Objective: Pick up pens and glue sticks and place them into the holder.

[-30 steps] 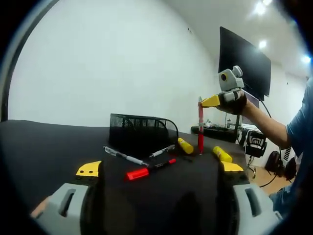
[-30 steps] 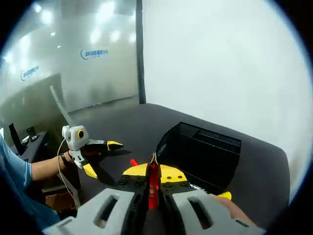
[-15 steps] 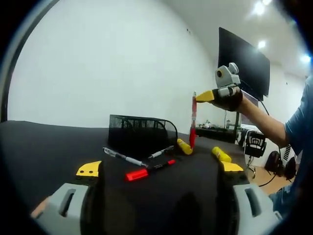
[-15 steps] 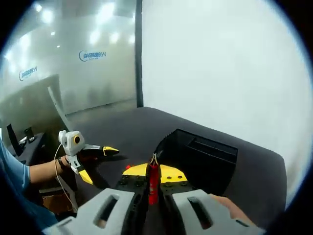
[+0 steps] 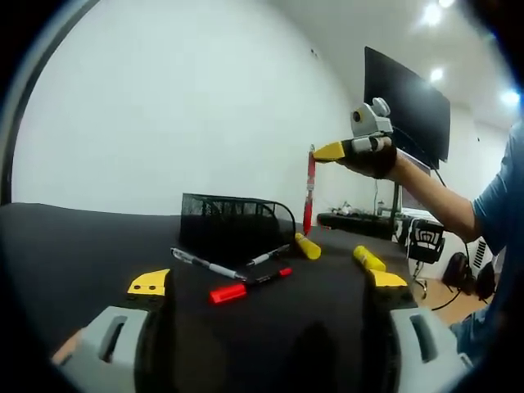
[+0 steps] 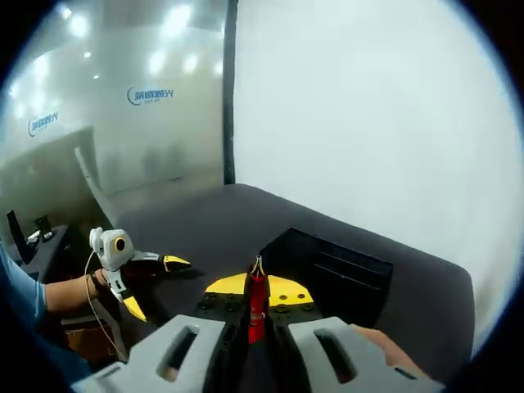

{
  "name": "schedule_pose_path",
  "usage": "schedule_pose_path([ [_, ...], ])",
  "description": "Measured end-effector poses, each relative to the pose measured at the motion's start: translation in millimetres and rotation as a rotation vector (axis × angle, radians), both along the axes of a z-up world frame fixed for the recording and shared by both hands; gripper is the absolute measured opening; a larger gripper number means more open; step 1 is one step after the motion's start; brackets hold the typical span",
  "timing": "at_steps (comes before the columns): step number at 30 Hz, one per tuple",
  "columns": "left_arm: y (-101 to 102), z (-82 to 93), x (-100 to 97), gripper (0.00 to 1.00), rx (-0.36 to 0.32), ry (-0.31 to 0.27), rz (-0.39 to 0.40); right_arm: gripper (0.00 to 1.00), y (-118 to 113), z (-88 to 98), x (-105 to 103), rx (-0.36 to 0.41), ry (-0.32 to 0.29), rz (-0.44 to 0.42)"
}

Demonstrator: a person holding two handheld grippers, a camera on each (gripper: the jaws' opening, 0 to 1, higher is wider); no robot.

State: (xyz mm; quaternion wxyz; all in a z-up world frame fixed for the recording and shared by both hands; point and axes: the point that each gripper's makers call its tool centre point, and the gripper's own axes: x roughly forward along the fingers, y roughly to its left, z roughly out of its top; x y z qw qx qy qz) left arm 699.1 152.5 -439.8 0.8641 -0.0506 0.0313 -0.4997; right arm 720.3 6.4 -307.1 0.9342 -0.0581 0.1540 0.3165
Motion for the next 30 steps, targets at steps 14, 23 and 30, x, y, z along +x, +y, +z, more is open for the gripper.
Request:
schedule_pose_path([
  [14,-1.1,-0.2,-2.0,0.9,0.003,-0.002,-0.005,0.04,6.3,23.4,29.6,-0.011,-0.031,-0.016],
  [23,-1.4,0.9,-2.8,0.9,-0.002,-0.002,-0.008,0.04,11.3,42.3,54.6,-0.021,-0.062,-0.034],
  [30,-1.7,2.3,-4.2,0.9,-0.007,-0.005,-0.012,0.04,18.5,47.6,75.4,-0.024,-0.077,-0.058],
])
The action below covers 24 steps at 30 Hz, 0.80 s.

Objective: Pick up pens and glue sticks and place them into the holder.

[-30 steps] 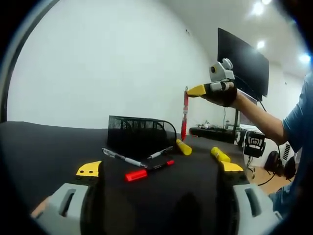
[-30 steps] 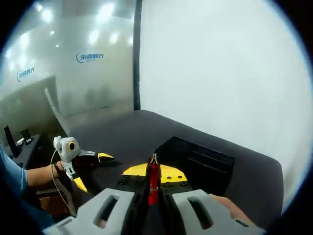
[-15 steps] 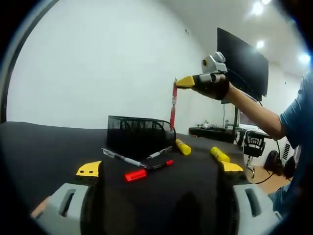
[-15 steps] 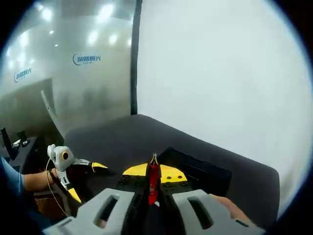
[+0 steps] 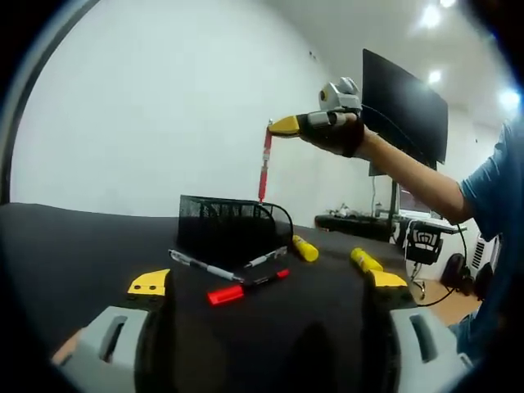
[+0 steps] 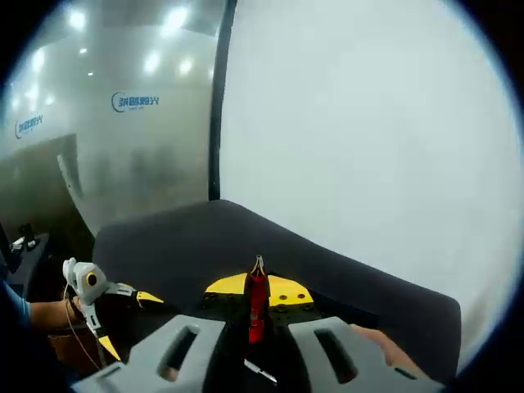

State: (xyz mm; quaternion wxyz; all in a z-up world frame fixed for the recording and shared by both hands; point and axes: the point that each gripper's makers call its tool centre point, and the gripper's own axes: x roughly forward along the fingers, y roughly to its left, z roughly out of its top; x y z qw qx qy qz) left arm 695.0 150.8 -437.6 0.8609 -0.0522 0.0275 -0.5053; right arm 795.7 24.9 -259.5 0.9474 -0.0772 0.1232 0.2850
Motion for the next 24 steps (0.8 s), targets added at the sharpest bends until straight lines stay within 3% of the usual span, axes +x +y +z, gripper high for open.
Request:
schedule_pose_path([
  [8,1.9,1.9,-1.0,0.9,-0.013,-0.001,-0.003,0.04,4.7,5.6,25.8,0.008,-0.029,-0.036],
  [14,12.9,-1.0,10.6,0.89,-0.018,-0.001,-0.006,0.04,7.4,6.8,41.1,0.019,-0.038,-0.054],
  [24,6.9,3.2,0.9,0.89,-0.024,-0.007,-0.01,0.04,12.7,10.7,57.4,0.044,-0.072,-0.089],
])
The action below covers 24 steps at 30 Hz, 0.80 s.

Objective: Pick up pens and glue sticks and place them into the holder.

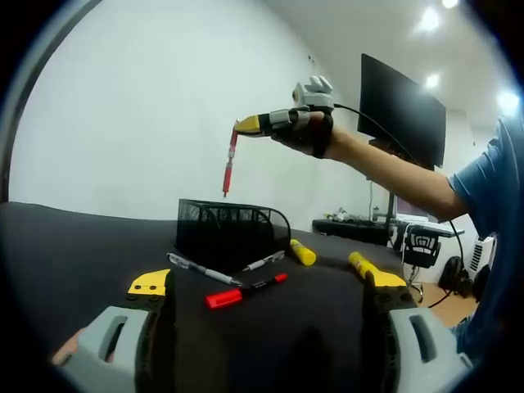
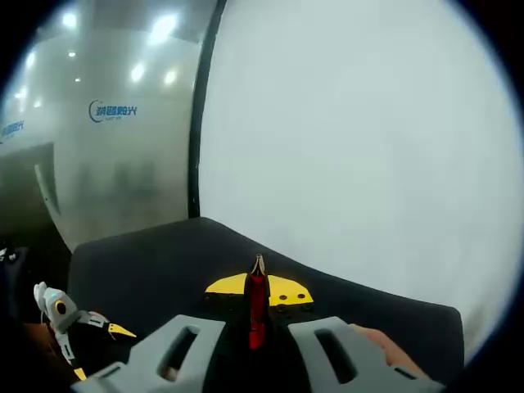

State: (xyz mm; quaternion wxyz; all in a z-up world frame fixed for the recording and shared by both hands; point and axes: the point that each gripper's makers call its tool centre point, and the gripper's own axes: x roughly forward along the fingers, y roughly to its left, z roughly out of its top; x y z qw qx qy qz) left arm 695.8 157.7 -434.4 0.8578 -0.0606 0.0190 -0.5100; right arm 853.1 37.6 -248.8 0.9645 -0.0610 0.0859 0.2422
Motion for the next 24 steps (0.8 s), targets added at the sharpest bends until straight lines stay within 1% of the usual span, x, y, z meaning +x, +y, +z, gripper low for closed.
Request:
schedule_pose_path([
  [7,-3.7,1.4,-3.3,0.89,-0.003,-0.001,-0.001,0.04,6.4,-6.8,12.2,0.003,-0.002,-0.015],
  [14,-5.8,2.4,-4.4,0.89,-0.005,-0.002,-0.003,0.04,11.9,-21.3,20.0,0.019,0.005,-0.028],
  [24,-5.9,3.9,-4.3,0.89,-0.009,-0.004,-0.003,0.04,20.4,-44.6,22.9,0.026,0.039,-0.019],
])
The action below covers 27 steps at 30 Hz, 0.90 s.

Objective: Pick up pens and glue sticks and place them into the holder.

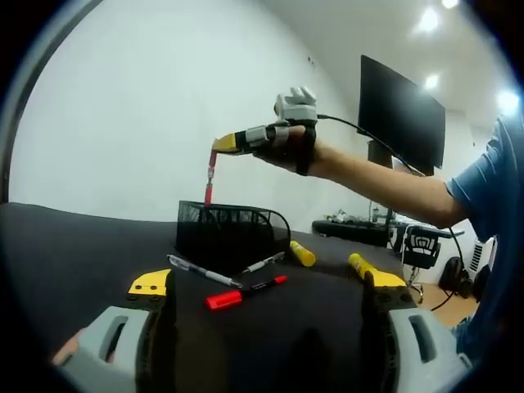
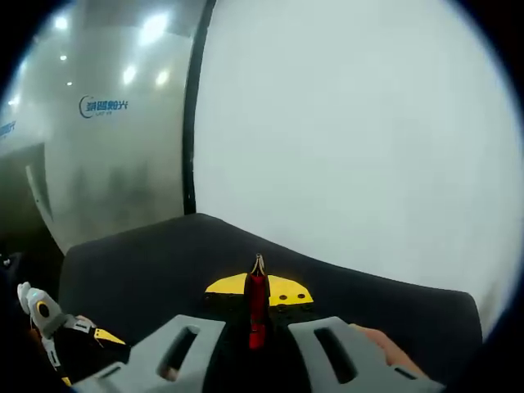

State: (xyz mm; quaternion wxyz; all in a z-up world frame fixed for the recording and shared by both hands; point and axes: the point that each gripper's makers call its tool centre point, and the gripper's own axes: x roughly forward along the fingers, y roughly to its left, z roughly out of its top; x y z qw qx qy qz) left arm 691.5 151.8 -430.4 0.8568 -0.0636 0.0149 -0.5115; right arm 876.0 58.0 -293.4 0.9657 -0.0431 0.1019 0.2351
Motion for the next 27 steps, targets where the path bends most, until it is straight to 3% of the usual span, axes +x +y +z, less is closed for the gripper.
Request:
schedule_pose_path([
  [27,1.3,-0.7,3.5,0.88,-0.001,-0.002,0.0,0.04,2.5,-41.5,0.7,-0.015,0.07,0.009],
])
